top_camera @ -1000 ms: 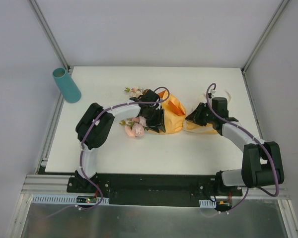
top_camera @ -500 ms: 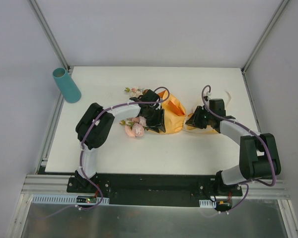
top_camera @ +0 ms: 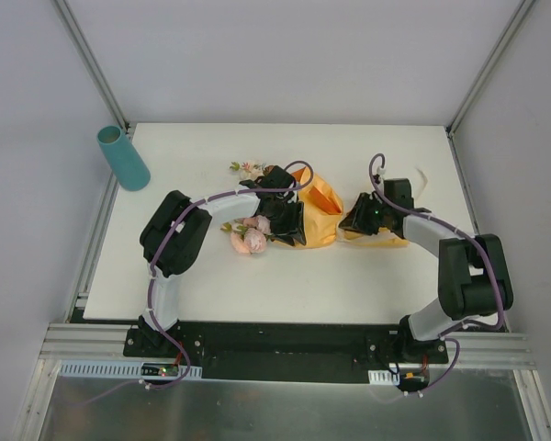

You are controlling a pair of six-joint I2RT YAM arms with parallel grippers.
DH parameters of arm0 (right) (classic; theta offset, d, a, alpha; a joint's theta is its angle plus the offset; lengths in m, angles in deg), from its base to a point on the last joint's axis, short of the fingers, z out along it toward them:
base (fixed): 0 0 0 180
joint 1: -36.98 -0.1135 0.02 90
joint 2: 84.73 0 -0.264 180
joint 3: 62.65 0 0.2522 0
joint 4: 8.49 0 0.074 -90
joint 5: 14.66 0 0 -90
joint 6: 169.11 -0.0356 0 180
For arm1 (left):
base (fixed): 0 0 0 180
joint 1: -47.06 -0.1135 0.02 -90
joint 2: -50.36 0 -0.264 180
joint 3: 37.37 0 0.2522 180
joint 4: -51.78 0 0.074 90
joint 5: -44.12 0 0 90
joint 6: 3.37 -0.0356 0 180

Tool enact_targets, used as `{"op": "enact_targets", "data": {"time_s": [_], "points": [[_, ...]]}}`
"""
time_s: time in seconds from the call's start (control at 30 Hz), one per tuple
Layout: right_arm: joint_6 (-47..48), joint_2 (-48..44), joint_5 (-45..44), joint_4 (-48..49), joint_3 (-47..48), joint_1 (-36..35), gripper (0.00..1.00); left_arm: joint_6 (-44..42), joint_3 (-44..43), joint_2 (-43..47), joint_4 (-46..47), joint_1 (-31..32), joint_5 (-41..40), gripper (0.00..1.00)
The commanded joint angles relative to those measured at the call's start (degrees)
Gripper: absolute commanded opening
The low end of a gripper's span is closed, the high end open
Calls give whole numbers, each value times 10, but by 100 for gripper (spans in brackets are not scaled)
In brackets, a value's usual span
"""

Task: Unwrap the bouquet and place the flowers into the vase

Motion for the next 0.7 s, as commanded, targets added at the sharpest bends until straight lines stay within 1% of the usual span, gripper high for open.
{"op": "enact_targets", "data": {"time_s": [0.0, 0.1, 0.3, 0.37, 0.47, 0.57, 0.67], "points": [[0, 22, 46, 13, 34, -9, 30, 7, -9, 0, -11, 1, -9, 41], [-1, 35, 61, 19, 37, -13, 30, 7, -10, -1, -11, 1, -9, 41], [-14, 33, 90, 33, 38, -13, 29, 6, -6, 0, -11, 2, -11, 41], [-21, 28, 93, 35, 38, -13, 33, 5, -5, 0, -11, 1, -12, 41], [-37, 17, 73, 39, 35, -14, 39, 6, -4, 1, -11, 1, -12, 41], [-56, 18, 51, 54, 30, -13, 40, 6, -4, 2, -10, 2, -13, 41], [-75, 32, 52, 69, 32, -13, 40, 7, -4, 2, -11, 2, -12, 41]]}}
